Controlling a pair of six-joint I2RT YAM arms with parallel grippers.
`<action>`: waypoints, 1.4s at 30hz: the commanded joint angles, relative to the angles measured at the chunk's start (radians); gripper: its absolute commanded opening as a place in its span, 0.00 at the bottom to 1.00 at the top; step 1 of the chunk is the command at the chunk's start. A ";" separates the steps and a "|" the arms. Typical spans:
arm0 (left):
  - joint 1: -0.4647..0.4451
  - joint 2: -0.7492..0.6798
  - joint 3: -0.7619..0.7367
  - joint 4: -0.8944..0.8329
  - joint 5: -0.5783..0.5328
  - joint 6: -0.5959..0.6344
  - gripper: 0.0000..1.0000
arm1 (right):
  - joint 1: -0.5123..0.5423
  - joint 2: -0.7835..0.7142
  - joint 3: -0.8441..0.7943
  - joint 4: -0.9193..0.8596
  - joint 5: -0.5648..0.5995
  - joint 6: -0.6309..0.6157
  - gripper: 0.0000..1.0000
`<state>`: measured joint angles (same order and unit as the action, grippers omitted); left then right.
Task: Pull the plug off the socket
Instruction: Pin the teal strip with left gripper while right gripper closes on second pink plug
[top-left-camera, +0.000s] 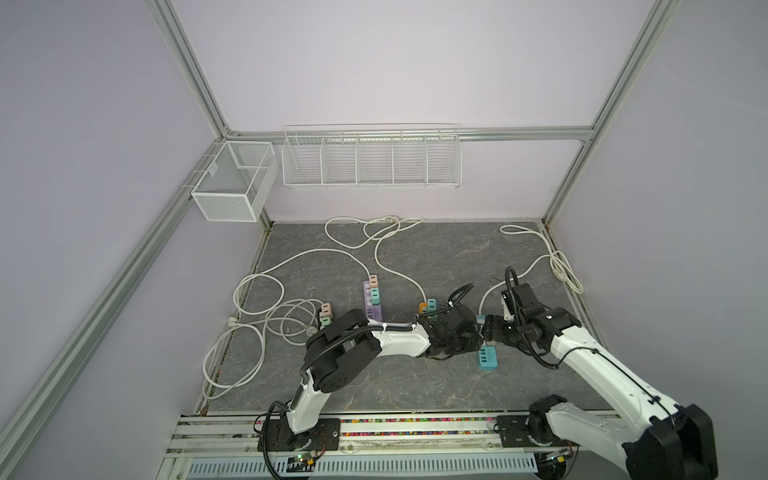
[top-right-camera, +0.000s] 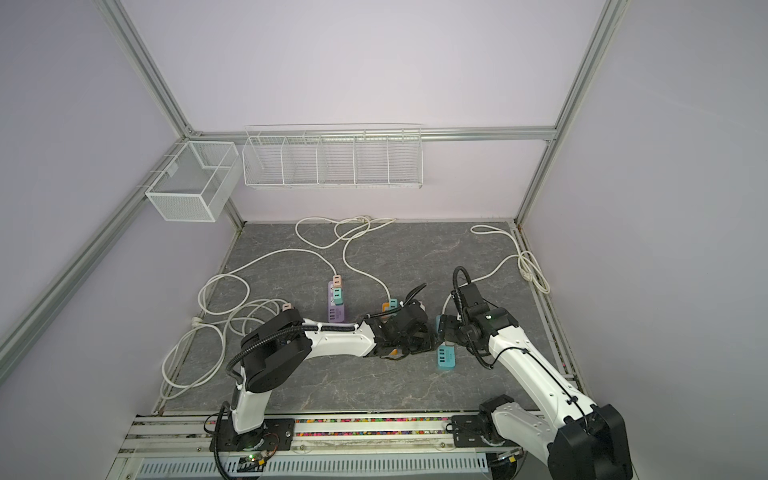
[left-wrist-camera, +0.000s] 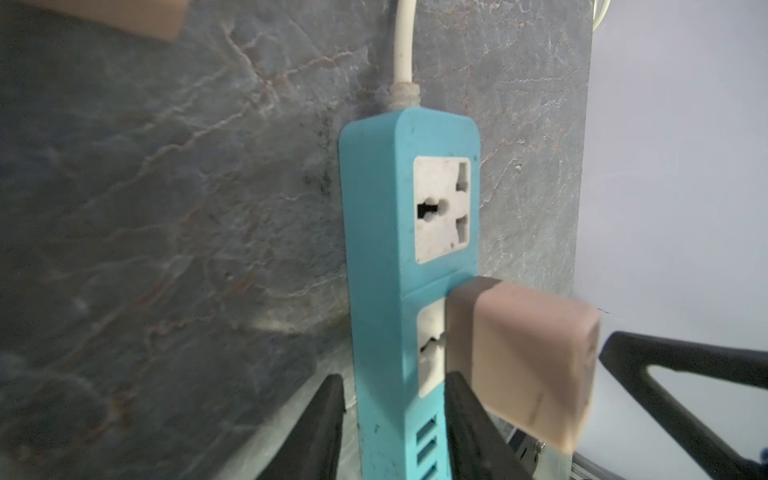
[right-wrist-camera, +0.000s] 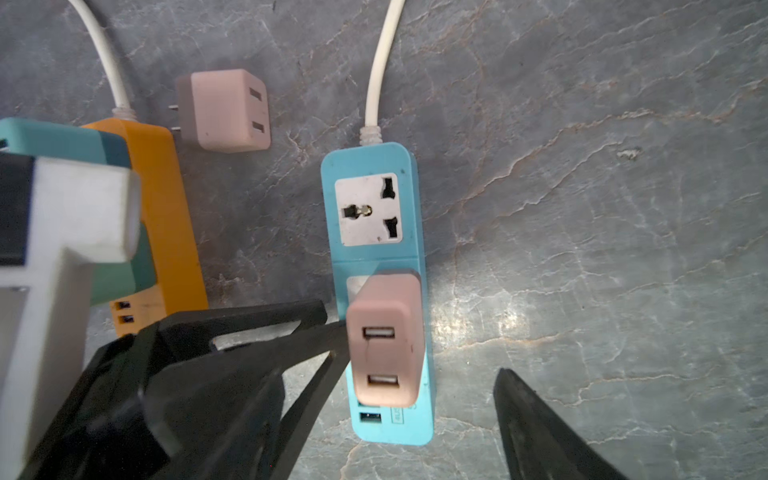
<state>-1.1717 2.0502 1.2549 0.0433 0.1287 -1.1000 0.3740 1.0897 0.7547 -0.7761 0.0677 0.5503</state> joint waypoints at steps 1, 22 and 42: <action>0.003 0.035 0.016 0.022 0.007 -0.024 0.40 | 0.015 0.034 -0.015 0.024 0.031 -0.001 0.79; 0.006 0.053 -0.006 0.013 0.028 -0.016 0.32 | 0.060 0.188 -0.022 0.098 0.062 -0.012 0.55; 0.005 0.053 -0.031 0.045 0.019 -0.043 0.29 | 0.101 0.238 -0.018 0.090 0.092 -0.018 0.37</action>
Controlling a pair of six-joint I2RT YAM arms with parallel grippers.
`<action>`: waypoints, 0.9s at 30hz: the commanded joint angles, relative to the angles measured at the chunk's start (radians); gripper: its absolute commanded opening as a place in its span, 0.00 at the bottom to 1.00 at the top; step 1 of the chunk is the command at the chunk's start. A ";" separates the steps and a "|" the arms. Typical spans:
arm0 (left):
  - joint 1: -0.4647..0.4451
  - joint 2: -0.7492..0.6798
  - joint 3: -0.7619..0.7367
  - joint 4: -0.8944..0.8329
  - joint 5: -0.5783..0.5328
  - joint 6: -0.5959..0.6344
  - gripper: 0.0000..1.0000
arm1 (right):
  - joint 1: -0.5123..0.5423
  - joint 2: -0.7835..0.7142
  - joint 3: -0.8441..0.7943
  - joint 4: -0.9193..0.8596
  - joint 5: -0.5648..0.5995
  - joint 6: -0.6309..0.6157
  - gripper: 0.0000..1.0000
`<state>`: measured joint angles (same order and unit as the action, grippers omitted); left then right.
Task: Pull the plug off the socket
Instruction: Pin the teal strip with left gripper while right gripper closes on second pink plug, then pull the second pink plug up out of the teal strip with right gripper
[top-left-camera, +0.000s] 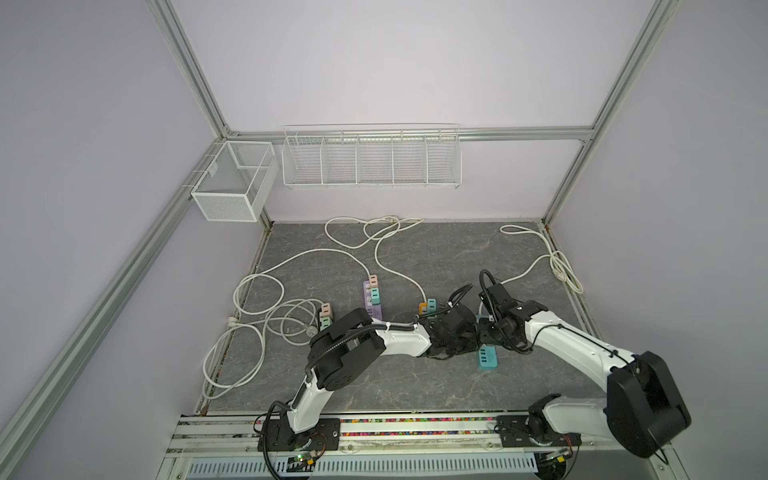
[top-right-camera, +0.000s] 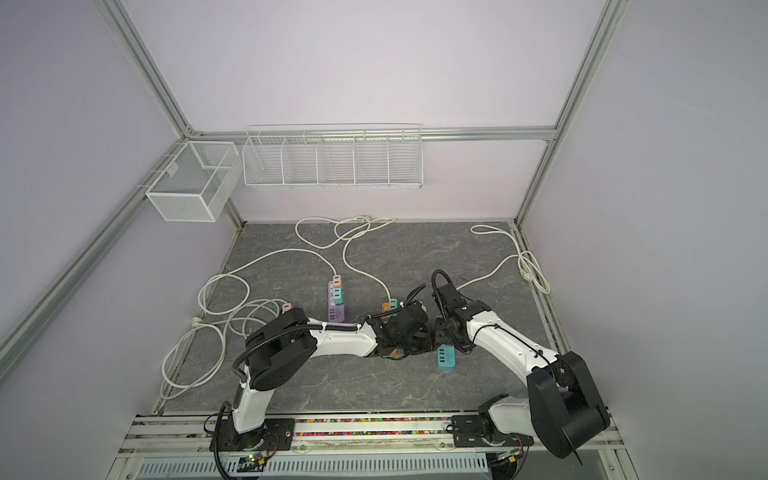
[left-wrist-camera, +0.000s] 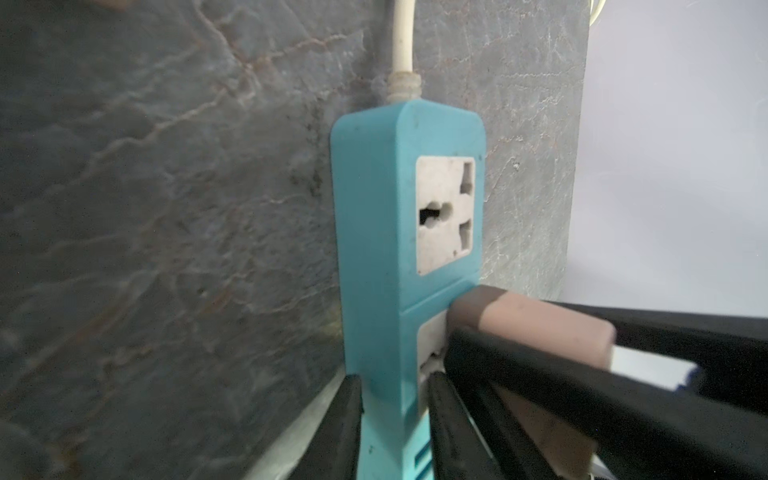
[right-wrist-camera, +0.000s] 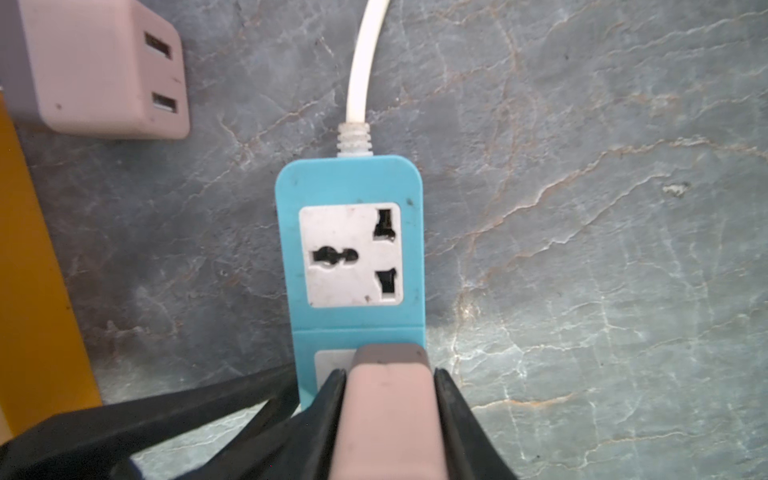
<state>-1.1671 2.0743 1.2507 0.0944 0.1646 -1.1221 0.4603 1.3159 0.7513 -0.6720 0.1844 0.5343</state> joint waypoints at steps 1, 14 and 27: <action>0.000 0.031 -0.023 -0.014 -0.015 -0.020 0.28 | 0.015 0.011 -0.015 -0.015 -0.027 -0.004 0.36; -0.008 0.048 -0.016 -0.034 -0.008 -0.032 0.25 | 0.016 -0.026 -0.019 -0.015 -0.034 -0.037 0.24; -0.009 0.036 -0.036 -0.035 0.001 -0.027 0.25 | 0.014 -0.039 0.008 -0.047 -0.013 -0.053 0.22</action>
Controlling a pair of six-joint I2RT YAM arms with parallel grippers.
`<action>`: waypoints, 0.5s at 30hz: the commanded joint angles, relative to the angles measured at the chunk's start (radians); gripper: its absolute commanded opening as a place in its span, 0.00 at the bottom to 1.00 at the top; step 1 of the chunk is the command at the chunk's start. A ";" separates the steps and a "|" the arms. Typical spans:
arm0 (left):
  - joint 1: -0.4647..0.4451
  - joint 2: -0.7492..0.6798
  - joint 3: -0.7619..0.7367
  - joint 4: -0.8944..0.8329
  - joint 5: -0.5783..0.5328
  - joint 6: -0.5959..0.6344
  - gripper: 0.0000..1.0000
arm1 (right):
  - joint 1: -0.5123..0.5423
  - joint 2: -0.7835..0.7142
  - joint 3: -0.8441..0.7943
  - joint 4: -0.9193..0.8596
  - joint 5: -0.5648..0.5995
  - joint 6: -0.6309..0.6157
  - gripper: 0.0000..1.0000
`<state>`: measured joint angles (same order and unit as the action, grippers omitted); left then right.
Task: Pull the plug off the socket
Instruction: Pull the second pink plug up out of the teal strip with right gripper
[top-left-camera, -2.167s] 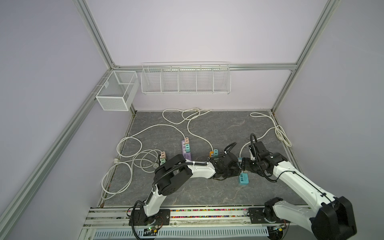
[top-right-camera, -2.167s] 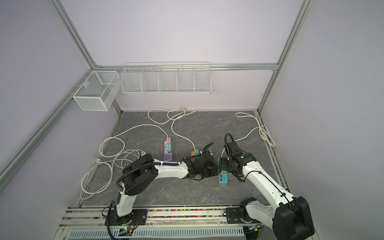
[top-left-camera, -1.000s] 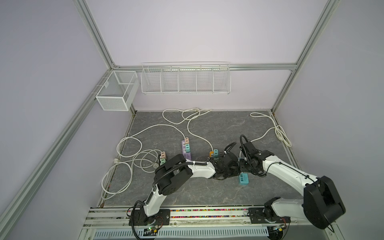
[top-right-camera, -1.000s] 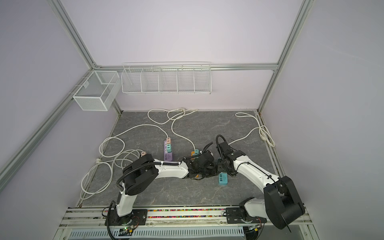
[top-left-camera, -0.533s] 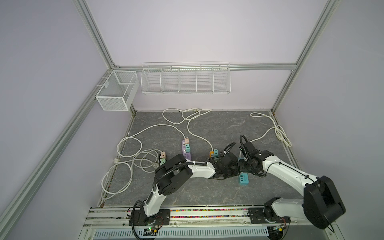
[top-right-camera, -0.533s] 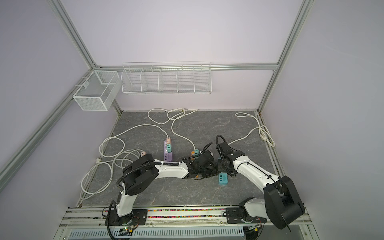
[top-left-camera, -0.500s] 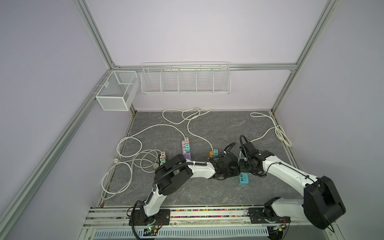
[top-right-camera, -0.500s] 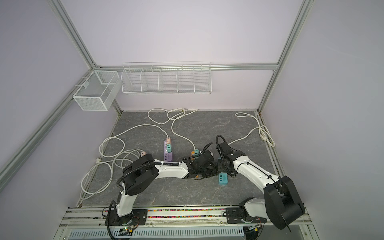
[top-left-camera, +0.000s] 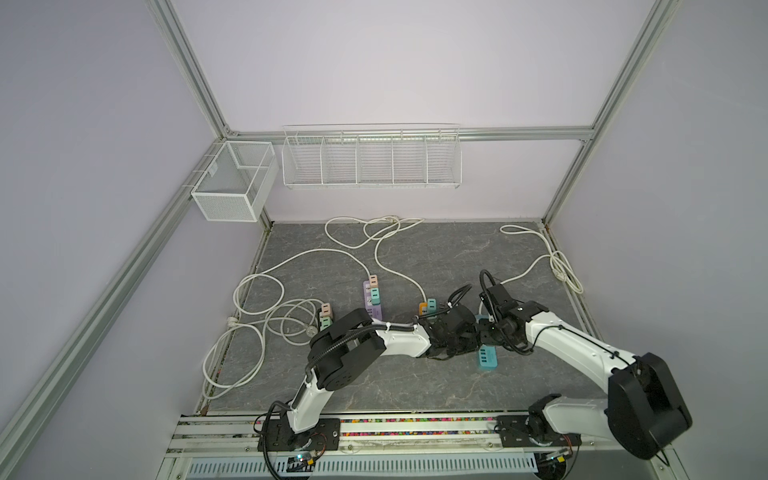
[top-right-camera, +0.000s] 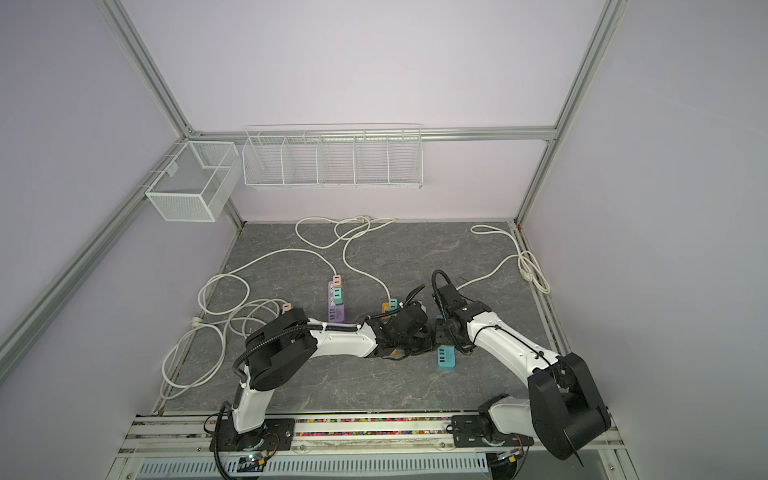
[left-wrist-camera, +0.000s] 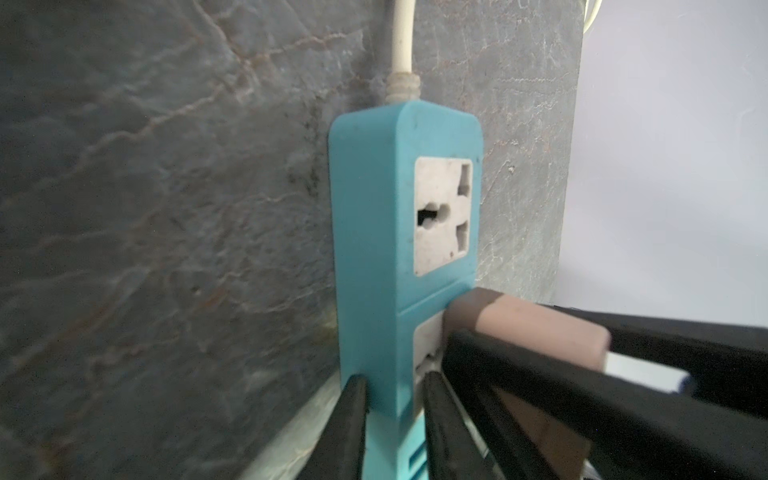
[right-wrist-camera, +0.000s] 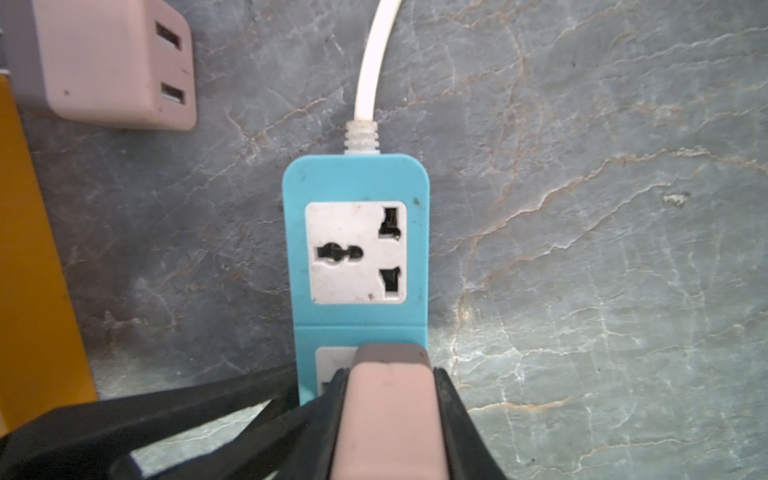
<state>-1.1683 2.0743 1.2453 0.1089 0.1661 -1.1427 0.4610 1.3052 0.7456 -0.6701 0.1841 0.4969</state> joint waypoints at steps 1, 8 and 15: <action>-0.008 0.036 -0.030 -0.048 0.004 -0.005 0.25 | 0.011 -0.037 0.011 -0.051 -0.011 -0.015 0.22; -0.008 0.042 -0.024 -0.045 0.015 -0.007 0.25 | 0.014 -0.035 0.015 0.019 -0.116 0.019 0.20; -0.008 0.038 -0.027 -0.052 0.008 -0.003 0.25 | 0.011 -0.057 0.022 -0.036 -0.039 -0.004 0.19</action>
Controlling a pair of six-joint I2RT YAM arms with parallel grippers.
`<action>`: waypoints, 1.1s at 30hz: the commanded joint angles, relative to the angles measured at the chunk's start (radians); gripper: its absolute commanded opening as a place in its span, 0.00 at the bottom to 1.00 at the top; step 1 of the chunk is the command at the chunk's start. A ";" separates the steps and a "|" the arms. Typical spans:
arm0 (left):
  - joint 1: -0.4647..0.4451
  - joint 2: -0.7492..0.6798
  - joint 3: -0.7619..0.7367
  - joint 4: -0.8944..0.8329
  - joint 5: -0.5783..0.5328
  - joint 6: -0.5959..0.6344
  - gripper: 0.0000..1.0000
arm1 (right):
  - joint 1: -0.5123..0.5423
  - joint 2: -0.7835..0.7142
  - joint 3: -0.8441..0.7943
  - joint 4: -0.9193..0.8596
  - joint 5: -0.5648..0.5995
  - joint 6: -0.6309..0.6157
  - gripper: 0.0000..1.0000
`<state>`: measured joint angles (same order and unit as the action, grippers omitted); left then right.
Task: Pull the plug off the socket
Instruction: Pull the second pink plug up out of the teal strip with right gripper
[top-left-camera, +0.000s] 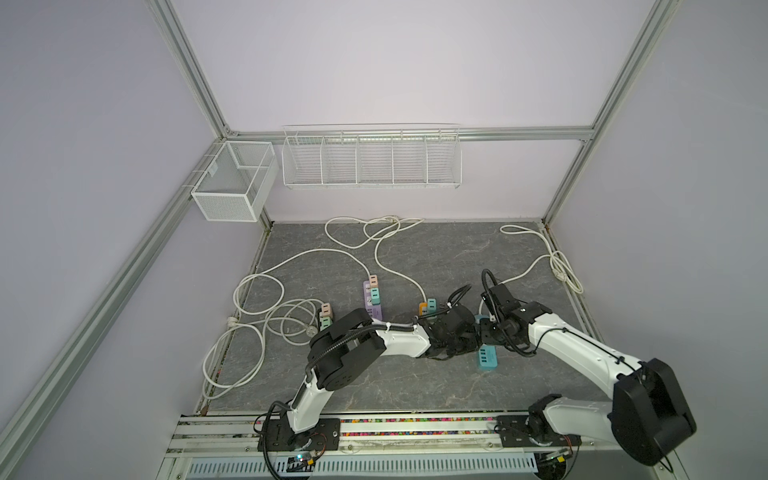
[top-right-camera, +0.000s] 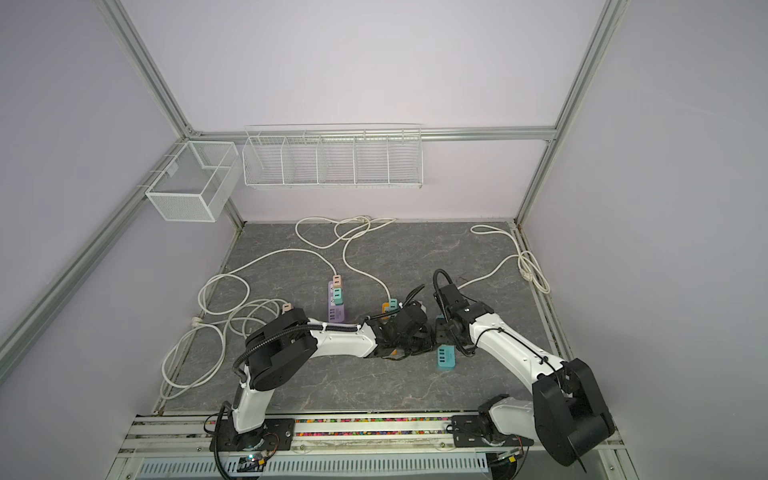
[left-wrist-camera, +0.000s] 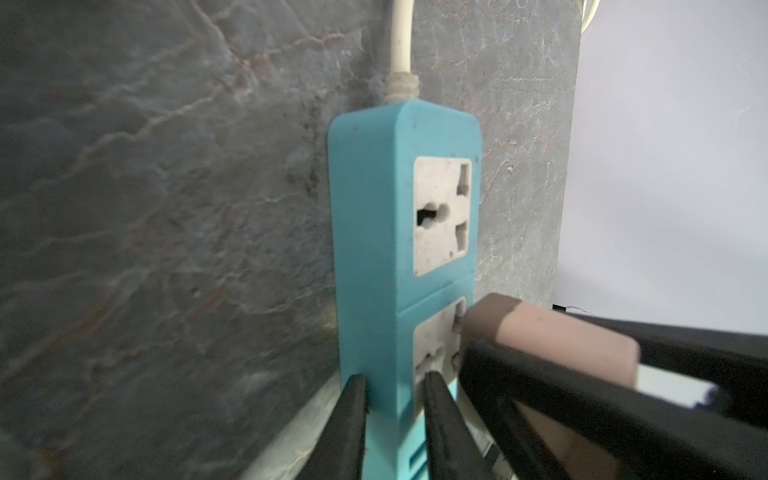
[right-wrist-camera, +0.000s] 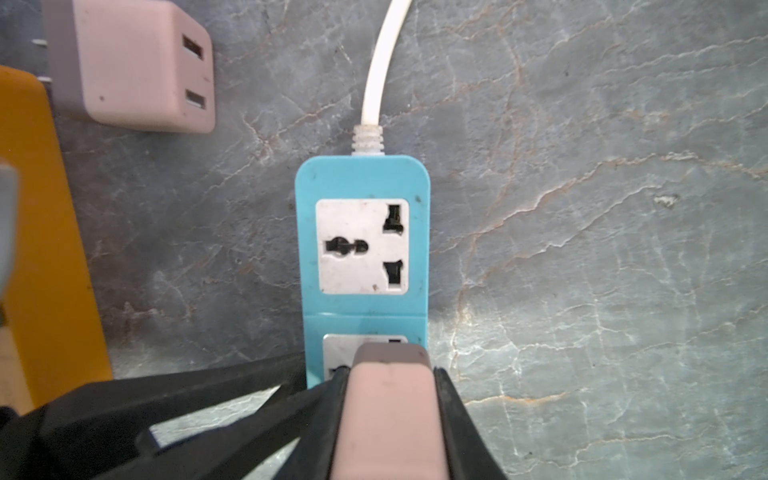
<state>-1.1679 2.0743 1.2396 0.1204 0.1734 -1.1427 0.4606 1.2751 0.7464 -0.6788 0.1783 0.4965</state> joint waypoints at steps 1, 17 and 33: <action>-0.008 0.040 -0.021 -0.061 0.003 -0.003 0.25 | 0.009 -0.036 0.020 -0.036 -0.026 -0.006 0.19; -0.010 0.028 0.032 -0.092 -0.004 0.036 0.25 | -0.016 -0.186 0.028 -0.104 0.000 -0.022 0.19; 0.009 -0.079 0.089 -0.218 -0.074 0.154 0.30 | -0.024 -0.381 0.033 -0.171 -0.005 -0.004 0.20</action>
<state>-1.1652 2.0491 1.3045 -0.0521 0.1303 -1.0241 0.4427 0.9150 0.7536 -0.8242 0.1795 0.4862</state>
